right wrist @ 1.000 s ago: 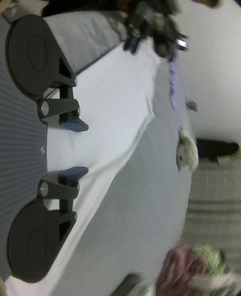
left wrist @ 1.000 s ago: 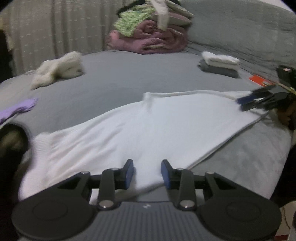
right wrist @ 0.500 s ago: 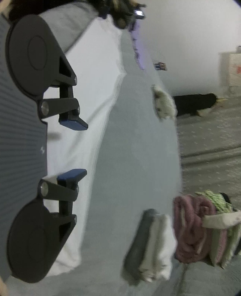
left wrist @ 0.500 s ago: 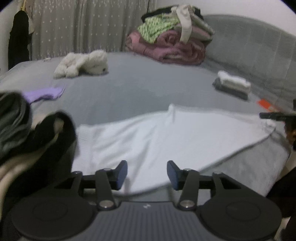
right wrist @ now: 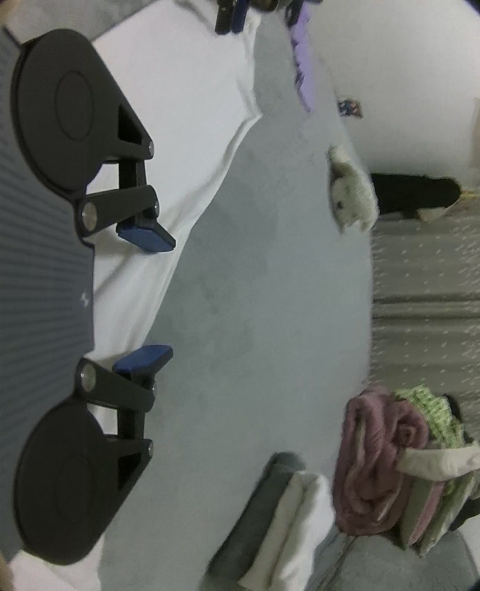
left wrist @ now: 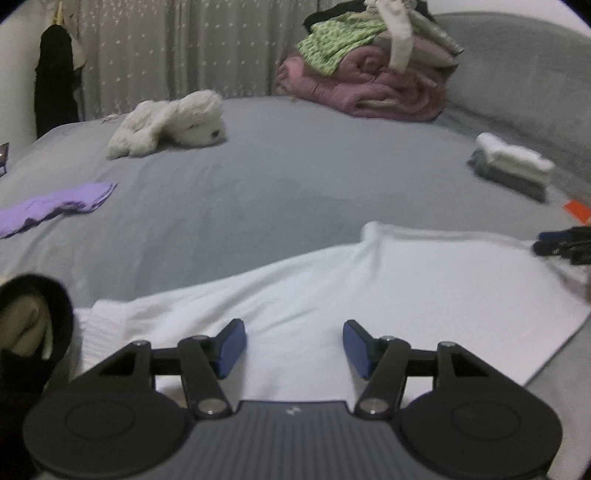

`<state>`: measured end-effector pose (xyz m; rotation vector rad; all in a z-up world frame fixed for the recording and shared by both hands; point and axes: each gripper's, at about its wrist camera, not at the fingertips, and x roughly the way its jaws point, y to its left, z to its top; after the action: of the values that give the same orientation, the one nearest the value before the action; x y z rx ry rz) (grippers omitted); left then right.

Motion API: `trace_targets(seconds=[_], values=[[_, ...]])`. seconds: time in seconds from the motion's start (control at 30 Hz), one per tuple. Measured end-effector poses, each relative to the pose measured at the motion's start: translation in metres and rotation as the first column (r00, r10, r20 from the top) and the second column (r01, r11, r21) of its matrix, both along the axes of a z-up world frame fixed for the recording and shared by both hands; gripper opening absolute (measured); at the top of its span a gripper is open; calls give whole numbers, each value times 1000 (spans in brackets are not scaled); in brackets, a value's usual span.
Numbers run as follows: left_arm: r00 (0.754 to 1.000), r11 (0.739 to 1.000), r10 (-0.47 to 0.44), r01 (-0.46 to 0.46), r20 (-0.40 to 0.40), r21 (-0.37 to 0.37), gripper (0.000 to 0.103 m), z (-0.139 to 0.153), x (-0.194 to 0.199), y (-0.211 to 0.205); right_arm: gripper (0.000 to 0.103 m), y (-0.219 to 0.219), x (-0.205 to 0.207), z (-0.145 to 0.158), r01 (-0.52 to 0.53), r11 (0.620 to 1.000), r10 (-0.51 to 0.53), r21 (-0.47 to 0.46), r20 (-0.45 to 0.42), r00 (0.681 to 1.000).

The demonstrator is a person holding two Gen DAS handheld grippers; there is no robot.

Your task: Fold clothes

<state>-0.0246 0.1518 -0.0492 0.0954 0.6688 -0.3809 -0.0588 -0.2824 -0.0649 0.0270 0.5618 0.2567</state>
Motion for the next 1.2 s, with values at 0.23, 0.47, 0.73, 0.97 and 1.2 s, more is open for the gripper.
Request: trace_targets(seconds=[0.23,0.47,0.73,0.97,1.2], values=[[1000,998,30,-29,11,-49,61,-4,-17,39,67,-31,5,-9,63,997,-61,40,-44,997],[997,995,81,-82,-7,-51,61,4,-23,56,67,-62,-5,-5,159,985,-156,73,-54,986],[993,992,115,-115,-2,-57,68,18,-12,32,67,-49,-11,5,140,988,-138,62,-39,990],[998,998,64,-64,7,-19,70,17,-1,-6,67,-51,-21,-1,61,998,-59,24,-61,996],[995,993,100,-99,-14,70,70,11,7,-28,67,-96,-44,4,167,985,-166,33,-47,985]])
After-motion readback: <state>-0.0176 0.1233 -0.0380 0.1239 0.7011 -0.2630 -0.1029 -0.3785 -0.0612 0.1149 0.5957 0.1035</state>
